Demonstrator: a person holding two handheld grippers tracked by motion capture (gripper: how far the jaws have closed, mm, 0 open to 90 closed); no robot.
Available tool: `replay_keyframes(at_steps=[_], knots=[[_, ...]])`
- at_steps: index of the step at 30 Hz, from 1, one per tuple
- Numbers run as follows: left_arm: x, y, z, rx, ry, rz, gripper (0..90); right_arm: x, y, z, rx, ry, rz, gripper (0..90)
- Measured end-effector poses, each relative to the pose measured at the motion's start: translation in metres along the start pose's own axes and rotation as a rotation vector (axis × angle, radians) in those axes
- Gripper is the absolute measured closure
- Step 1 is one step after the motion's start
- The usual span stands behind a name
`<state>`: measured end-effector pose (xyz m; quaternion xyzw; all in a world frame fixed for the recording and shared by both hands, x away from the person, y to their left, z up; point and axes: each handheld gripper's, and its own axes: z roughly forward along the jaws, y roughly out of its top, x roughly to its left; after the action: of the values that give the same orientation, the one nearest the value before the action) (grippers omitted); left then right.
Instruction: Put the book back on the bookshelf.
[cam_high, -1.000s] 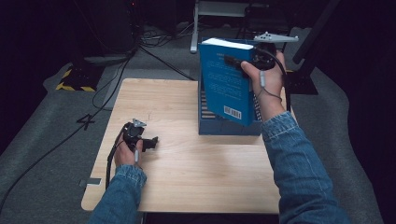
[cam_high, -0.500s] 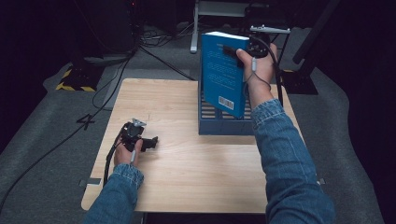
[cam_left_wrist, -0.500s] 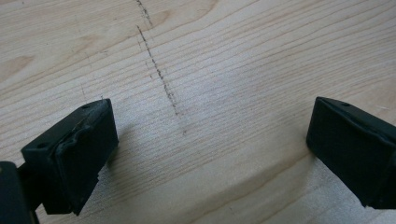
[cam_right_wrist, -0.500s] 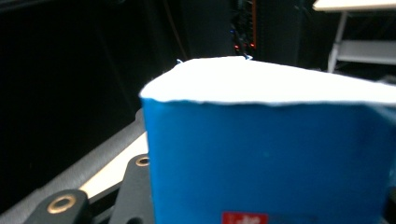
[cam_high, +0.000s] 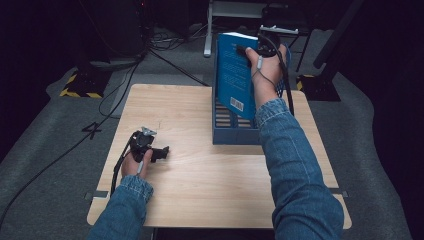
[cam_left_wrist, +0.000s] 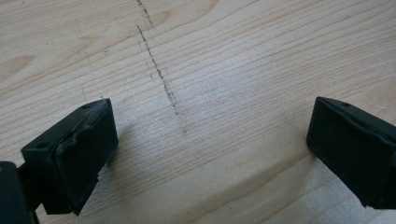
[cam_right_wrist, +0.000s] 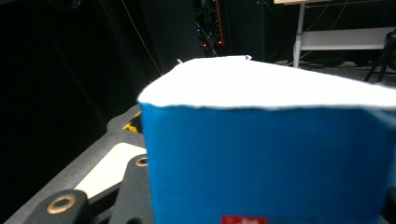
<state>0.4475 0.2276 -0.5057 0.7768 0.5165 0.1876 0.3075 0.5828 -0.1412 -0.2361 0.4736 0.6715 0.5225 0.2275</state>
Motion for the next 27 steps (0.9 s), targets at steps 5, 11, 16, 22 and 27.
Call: replay_keyframes(at_steps=[5,11,16,22,27], knots=[[0.000,0.000,0.000,0.000,-0.004,0.010,2.4,0.006,-0.004,0.012,-0.008,-0.022,0.006,61.1],[-0.001,-0.001,-0.001,0.003,-0.027,0.032,2.5,0.010,-0.011,0.030,-0.009,-0.050,-0.005,61.0],[-0.001,-0.001,-0.001,0.003,-0.045,0.054,2.6,0.014,-0.017,0.039,-0.006,-0.066,-0.022,60.9],[-0.004,-0.002,-0.002,0.004,-0.067,0.072,2.6,0.019,-0.026,0.042,-0.013,-0.084,-0.038,60.5],[-0.004,-0.001,-0.002,0.005,-0.068,0.073,2.5,0.023,-0.036,0.048,-0.018,-0.098,-0.048,60.2]])
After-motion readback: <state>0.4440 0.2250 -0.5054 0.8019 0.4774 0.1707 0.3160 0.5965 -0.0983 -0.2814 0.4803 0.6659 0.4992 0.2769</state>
